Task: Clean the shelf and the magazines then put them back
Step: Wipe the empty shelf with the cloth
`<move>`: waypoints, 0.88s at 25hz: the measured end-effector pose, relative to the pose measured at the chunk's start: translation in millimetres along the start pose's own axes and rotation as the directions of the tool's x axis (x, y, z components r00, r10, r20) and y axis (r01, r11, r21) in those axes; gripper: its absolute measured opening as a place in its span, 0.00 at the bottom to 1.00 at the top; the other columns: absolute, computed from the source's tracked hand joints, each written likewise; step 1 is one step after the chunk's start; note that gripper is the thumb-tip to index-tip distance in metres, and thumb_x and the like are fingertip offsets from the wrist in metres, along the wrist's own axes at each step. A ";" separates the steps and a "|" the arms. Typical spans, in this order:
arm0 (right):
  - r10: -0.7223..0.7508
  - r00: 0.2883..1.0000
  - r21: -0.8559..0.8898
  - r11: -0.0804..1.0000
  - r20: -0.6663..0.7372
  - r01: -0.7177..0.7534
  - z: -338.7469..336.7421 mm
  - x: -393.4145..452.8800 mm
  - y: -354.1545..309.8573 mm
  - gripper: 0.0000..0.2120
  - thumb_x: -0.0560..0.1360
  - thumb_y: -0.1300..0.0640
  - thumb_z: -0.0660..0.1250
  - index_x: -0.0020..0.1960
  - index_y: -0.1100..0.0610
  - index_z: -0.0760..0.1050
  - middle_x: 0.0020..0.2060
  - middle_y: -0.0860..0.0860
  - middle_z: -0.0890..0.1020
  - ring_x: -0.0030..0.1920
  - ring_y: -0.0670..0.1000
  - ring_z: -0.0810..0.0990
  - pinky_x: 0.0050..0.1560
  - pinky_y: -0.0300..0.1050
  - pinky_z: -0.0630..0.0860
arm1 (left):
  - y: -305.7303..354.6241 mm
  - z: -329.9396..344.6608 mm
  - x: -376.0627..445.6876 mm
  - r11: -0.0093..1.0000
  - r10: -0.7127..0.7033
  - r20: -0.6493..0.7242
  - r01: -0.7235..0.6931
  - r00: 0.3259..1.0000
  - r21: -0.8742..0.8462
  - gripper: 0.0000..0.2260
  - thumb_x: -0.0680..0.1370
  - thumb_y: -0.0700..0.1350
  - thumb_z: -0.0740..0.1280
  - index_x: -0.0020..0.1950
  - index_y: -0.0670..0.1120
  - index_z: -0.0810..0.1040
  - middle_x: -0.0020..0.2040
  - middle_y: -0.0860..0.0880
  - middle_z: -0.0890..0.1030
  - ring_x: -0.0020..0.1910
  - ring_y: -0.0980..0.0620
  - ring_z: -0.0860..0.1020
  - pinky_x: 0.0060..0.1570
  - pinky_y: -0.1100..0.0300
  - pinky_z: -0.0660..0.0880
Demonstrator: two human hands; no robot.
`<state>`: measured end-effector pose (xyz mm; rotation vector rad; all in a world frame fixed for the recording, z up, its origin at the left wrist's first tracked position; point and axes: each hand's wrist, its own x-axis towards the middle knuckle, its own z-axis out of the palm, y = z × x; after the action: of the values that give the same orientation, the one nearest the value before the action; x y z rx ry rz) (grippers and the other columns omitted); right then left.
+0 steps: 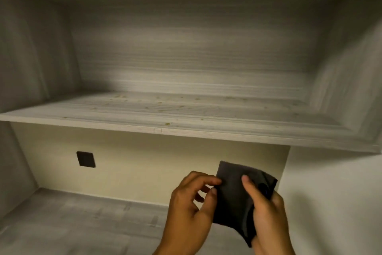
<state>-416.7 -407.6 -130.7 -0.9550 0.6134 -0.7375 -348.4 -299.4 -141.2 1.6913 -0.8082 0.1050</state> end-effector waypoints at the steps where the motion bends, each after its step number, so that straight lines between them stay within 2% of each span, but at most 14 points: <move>1: -0.059 0.998 -0.002 0.998 0.005 0.059 3.2 -4.3 -17.2 0.06 0.71 0.53 0.71 0.48 0.50 0.78 0.49 0.52 0.83 0.49 0.56 0.80 0.46 0.51 0.78 | 2.5 -4.9 4.8 1.000 0.009 -0.009 -0.009 1.000 -0.022 0.12 0.77 0.40 0.68 0.47 0.60 0.80 0.49 0.64 0.78 0.51 0.60 0.77 0.41 0.69 0.75; 3: -0.230 0.972 -0.057 0.972 -0.049 0.228 9.5 2.8 -48.9 0.07 0.71 0.55 0.72 0.48 0.53 0.80 0.47 0.50 0.85 0.49 0.55 0.83 0.47 0.50 0.79 | 3.5 -15.3 15.3 0.996 0.059 -0.010 -0.060 0.998 -0.061 0.12 0.77 0.39 0.68 0.47 0.57 0.81 0.48 0.62 0.79 0.49 0.59 0.77 0.40 0.69 0.74; 6: -0.482 0.875 -0.149 0.862 0.051 0.484 39.3 7.2 -86.2 0.04 0.71 0.57 0.73 0.45 0.51 0.81 0.41 0.45 0.86 0.45 0.48 0.85 0.45 0.47 0.81 | -4.5 -33.9 28.4 0.989 0.057 -0.008 -0.058 0.998 -0.136 0.14 0.76 0.35 0.68 0.46 0.56 0.82 0.47 0.60 0.80 0.47 0.58 0.78 0.39 0.70 0.72; 8: -0.704 0.706 -0.320 0.653 0.075 0.686 73.5 10.6 -104.6 0.06 0.73 0.56 0.73 0.44 0.45 0.80 0.38 0.38 0.84 0.42 0.41 0.83 0.44 0.44 0.82 | -15.9 -51.3 36.2 0.983 0.077 -0.021 -0.079 0.997 -0.168 0.15 0.76 0.34 0.68 0.46 0.56 0.82 0.47 0.59 0.80 0.46 0.57 0.78 0.39 0.70 0.72; 9: -0.788 0.601 -0.413 0.506 0.135 0.757 91.6 12.7 -108.4 0.07 0.74 0.57 0.72 0.46 0.43 0.80 0.38 0.36 0.83 0.43 0.40 0.83 0.45 0.43 0.82 | -21.2 -61.4 40.0 0.982 0.086 -0.026 -0.089 0.996 -0.167 0.15 0.76 0.34 0.68 0.46 0.56 0.82 0.47 0.59 0.80 0.46 0.56 0.78 0.39 0.70 0.72; 11: -0.872 0.364 -0.577 0.121 0.327 0.808 117.7 28.3 -101.2 0.11 0.77 0.60 0.69 0.54 0.47 0.82 0.46 0.41 0.85 0.47 0.44 0.83 0.49 0.44 0.80 | -32.3 -81.4 47.3 0.978 0.117 -0.050 -0.124 0.992 -0.169 0.16 0.75 0.33 0.68 0.46 0.55 0.82 0.47 0.58 0.80 0.46 0.55 0.78 0.39 0.71 0.72; 12: -0.838 0.337 -0.639 -0.018 0.429 0.769 129.1 38.2 -93.7 0.12 0.77 0.61 0.68 0.57 0.48 0.81 0.48 0.46 0.85 0.47 0.49 0.83 0.49 0.46 0.80 | -36.4 -91.0 51.2 0.975 0.137 -0.085 -0.150 0.987 -0.165 0.16 0.75 0.32 0.68 0.45 0.54 0.82 0.46 0.58 0.81 0.46 0.55 0.78 0.39 0.71 0.72; 13: -0.752 0.416 -0.695 -0.077 0.511 0.715 138.4 45.3 -83.6 0.12 0.77 0.60 0.67 0.58 0.49 0.81 0.49 0.50 0.85 0.48 0.52 0.82 0.50 0.49 0.80 | -39.2 -99.2 55.1 0.972 0.157 -0.124 -0.175 0.980 -0.159 0.15 0.75 0.32 0.67 0.45 0.53 0.82 0.45 0.57 0.81 0.47 0.55 0.79 0.40 0.71 0.71; 15: -0.489 0.646 -0.781 -0.131 0.586 0.610 150.9 43.5 -54.5 0.11 0.78 0.50 0.63 0.57 0.49 0.79 0.52 0.51 0.83 0.53 0.54 0.81 0.55 0.48 0.77 | -44.3 -113.5 61.4 0.963 0.188 -0.187 -0.218 0.964 -0.156 0.12 0.75 0.35 0.66 0.46 0.52 0.81 0.45 0.57 0.81 0.47 0.54 0.79 0.42 0.71 0.72; 16: -0.364 0.710 -0.796 -0.215 0.602 0.565 154.6 37.2 -40.6 0.16 0.79 0.45 0.59 0.60 0.51 0.77 0.58 0.51 0.81 0.59 0.54 0.77 0.61 0.45 0.72 | -46.3 -120.0 63.8 0.960 0.198 -0.209 -0.232 0.958 -0.156 0.10 0.74 0.37 0.65 0.46 0.52 0.81 0.45 0.57 0.81 0.47 0.53 0.79 0.42 0.71 0.72; 17: -0.266 0.747 -0.789 -0.289 0.610 0.542 155.1 31.4 -31.8 0.22 0.80 0.41 0.55 0.66 0.53 0.73 0.65 0.51 0.76 0.66 0.53 0.72 0.67 0.44 0.64 | -48.1 -126.0 65.7 0.958 0.202 -0.227 -0.241 0.953 -0.157 0.10 0.73 0.38 0.64 0.46 0.52 0.81 0.45 0.57 0.81 0.47 0.53 0.79 0.42 0.71 0.72; 19: -0.202 0.783 -0.803 -0.262 0.588 0.536 157.6 18.4 -30.6 0.31 0.80 0.37 0.47 0.74 0.55 0.63 0.74 0.50 0.64 0.74 0.49 0.59 0.72 0.41 0.50 | -51.1 -135.4 68.1 0.953 0.206 -0.263 -0.254 0.943 -0.163 0.10 0.73 0.38 0.64 0.46 0.52 0.80 0.45 0.57 0.81 0.47 0.53 0.79 0.42 0.71 0.73; 21: -0.153 0.795 -0.807 -0.186 0.587 0.560 167.0 13.8 -30.5 0.30 0.81 0.40 0.43 0.77 0.55 0.58 0.77 0.48 0.58 0.76 0.46 0.53 0.73 0.40 0.45 | -50.2 -140.9 70.2 0.951 0.213 -0.312 -0.270 0.926 -0.152 0.11 0.73 0.37 0.64 0.46 0.52 0.80 0.44 0.57 0.81 0.47 0.54 0.79 0.43 0.71 0.73; 22: -0.137 0.775 -0.783 -0.203 0.617 0.588 177.5 11.8 -24.2 0.28 0.82 0.42 0.42 0.78 0.54 0.55 0.78 0.48 0.56 0.77 0.46 0.51 0.73 0.41 0.43 | -48.5 -142.7 71.9 0.946 0.233 -0.336 -0.293 0.913 -0.140 0.11 0.73 0.37 0.64 0.46 0.52 0.80 0.44 0.57 0.80 0.46 0.54 0.79 0.43 0.70 0.74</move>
<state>-284.3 -338.0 -31.4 -2.8524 0.4850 -0.4915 -217.9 -201.9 -104.6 1.3350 -0.7736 0.4622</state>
